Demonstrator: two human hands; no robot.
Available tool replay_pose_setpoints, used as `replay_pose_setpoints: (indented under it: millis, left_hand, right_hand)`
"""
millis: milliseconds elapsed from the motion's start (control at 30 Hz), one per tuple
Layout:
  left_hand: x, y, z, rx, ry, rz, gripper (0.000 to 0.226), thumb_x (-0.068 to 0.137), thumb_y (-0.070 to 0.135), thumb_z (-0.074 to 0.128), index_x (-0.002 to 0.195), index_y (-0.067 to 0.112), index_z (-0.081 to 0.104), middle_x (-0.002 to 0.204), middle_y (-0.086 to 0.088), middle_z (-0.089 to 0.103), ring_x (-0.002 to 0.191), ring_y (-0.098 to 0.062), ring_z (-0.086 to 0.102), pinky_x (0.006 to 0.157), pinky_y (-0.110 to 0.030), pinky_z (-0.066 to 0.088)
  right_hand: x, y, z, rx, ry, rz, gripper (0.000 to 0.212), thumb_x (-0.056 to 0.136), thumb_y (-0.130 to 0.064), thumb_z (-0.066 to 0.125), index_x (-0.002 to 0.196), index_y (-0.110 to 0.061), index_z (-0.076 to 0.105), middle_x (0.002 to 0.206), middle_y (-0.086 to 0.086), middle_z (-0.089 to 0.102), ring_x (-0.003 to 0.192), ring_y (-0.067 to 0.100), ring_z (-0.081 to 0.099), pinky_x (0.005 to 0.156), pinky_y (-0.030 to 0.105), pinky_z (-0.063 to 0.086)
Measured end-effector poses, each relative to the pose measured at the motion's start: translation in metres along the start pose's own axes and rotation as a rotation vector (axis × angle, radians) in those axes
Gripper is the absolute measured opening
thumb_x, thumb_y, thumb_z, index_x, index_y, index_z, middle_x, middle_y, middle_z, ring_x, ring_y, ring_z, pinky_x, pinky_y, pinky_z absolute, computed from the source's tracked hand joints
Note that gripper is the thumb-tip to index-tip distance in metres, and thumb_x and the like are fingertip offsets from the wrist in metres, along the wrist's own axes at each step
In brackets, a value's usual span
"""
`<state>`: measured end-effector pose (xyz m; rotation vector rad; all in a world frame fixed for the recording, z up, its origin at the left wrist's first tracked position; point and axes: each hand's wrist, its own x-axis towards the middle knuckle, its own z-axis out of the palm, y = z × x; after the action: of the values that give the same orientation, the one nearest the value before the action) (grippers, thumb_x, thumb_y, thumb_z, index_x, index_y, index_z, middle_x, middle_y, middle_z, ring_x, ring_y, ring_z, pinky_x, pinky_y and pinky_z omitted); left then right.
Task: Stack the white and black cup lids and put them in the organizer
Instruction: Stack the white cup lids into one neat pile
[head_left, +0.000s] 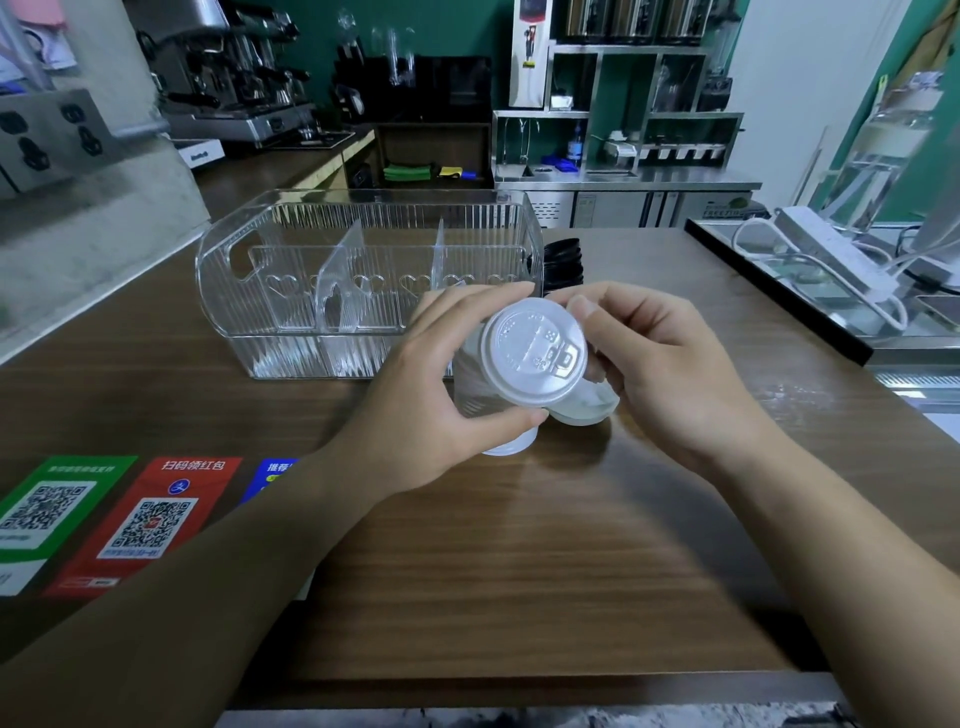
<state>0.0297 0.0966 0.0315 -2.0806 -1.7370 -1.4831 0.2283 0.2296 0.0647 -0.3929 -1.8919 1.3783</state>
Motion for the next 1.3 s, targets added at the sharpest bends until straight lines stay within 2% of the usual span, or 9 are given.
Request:
replay_pose_setpoints:
  millis: [167, 400, 533, 633, 733, 967, 1133, 1200, 1300]
  left_hand:
    - [0.0, 0.002, -0.001, -0.008, 0.024, -0.015, 0.088, 0.079, 0.031, 0.105, 0.155, 0.018, 0.063, 0.145, 0.011, 0.066, 0.144, -0.021, 0.055, 0.121, -0.026, 0.039]
    - [0.0, 0.001, 0.0, -0.021, 0.013, -0.021, 0.09, 0.078, 0.035, 0.104, 0.155, 0.019, 0.063, 0.144, 0.013, 0.065, 0.143, -0.019, 0.054, 0.121, -0.027, 0.039]
    - [0.001, -0.001, 0.0, 0.008, 0.055, -0.031, 0.087, 0.079, 0.041, 0.102, 0.153, 0.017, 0.064, 0.145, 0.01, 0.067, 0.142, -0.02, 0.055, 0.119, -0.028, 0.041]
    - [0.002, -0.002, -0.001, 0.036, 0.096, -0.067, 0.083, 0.079, 0.045, 0.102, 0.148, 0.018, 0.066, 0.141, 0.009, 0.068, 0.138, -0.021, 0.057, 0.116, -0.028, 0.043]
    - [0.003, -0.003, -0.002, 0.036, 0.096, -0.108, 0.077, 0.08, 0.046, 0.102, 0.143, 0.022, 0.065, 0.136, 0.012, 0.067, 0.132, -0.018, 0.059, 0.111, -0.025, 0.045]
    - [0.001, -0.009, 0.001, -0.004, -0.037, -0.245, 0.099, 0.074, 0.056, 0.105, 0.153, 0.037, 0.048, 0.15, 0.019, 0.061, 0.142, -0.003, 0.059, 0.114, -0.025, 0.048]
    - [-0.001, -0.007, 0.002, -0.008, -0.096, -0.336, 0.09, 0.082, 0.063, 0.097, 0.15, 0.044, 0.042, 0.137, 0.025, 0.067, 0.123, 0.008, 0.064, 0.091, -0.004, 0.044]
    - [-0.001, -0.006, 0.004, -0.045, -0.101, -0.334, 0.085, 0.085, 0.06, 0.096, 0.149, 0.041, 0.044, 0.132, 0.025, 0.067, 0.121, 0.004, 0.066, 0.093, -0.009, 0.048]
    - [-0.001, -0.01, 0.006, -0.087, -0.11, -0.334, 0.086, 0.085, 0.06, 0.096, 0.151, 0.041, 0.044, 0.132, 0.024, 0.067, 0.121, -0.004, 0.07, 0.1, -0.03, 0.058]
  right_hand:
    - [-0.001, -0.002, 0.003, -0.025, 0.003, -0.036, 0.025, 0.115, -0.019, 0.058, 0.117, -0.009, 0.081, 0.112, 0.031, 0.073, 0.089, 0.039, 0.061, 0.084, 0.044, 0.049]
    - [0.001, 0.001, 0.0, 0.013, 0.039, -0.019, 0.02, 0.113, -0.02, 0.063, 0.114, -0.011, 0.081, 0.109, 0.034, 0.07, 0.086, 0.03, 0.055, 0.078, 0.039, 0.048]
    - [-0.001, 0.001, 0.0, -0.047, 0.043, -0.107, 0.018, 0.108, -0.022, 0.07, 0.119, -0.011, 0.079, 0.099, 0.009, 0.077, 0.087, 0.014, 0.065, 0.081, 0.03, 0.052]
    - [-0.003, 0.002, 0.004, -0.26, 0.002, -0.261, 0.045, 0.093, -0.027, 0.088, 0.134, -0.016, 0.073, 0.118, -0.001, 0.077, 0.107, 0.015, 0.071, 0.09, 0.031, 0.051]
    - [-0.003, 0.008, 0.012, -0.362, -0.022, -0.281, 0.062, 0.087, -0.027, 0.095, 0.143, -0.018, 0.069, 0.133, -0.006, 0.074, 0.124, 0.018, 0.067, 0.102, 0.022, 0.046]
    - [-0.001, 0.014, 0.014, -0.417, 0.081, -0.164, 0.053, 0.09, -0.042, 0.089, 0.138, -0.024, 0.074, 0.125, -0.015, 0.079, 0.122, 0.006, 0.071, 0.107, 0.035, 0.055]
    - [-0.003, 0.018, 0.019, -0.508, 0.044, -0.13, 0.053, 0.093, -0.046, 0.087, 0.14, -0.026, 0.074, 0.124, -0.02, 0.078, 0.119, 0.0, 0.07, 0.107, 0.027, 0.054]
    - [-0.003, 0.018, 0.02, -0.539, 0.038, -0.126, 0.053, 0.094, -0.048, 0.085, 0.141, -0.025, 0.074, 0.125, -0.022, 0.077, 0.118, -0.004, 0.069, 0.106, 0.023, 0.053]
    - [-0.003, 0.017, 0.02, -0.566, 0.03, -0.126, 0.052, 0.097, -0.049, 0.082, 0.142, -0.025, 0.073, 0.125, -0.023, 0.076, 0.119, -0.008, 0.068, 0.105, 0.017, 0.051]
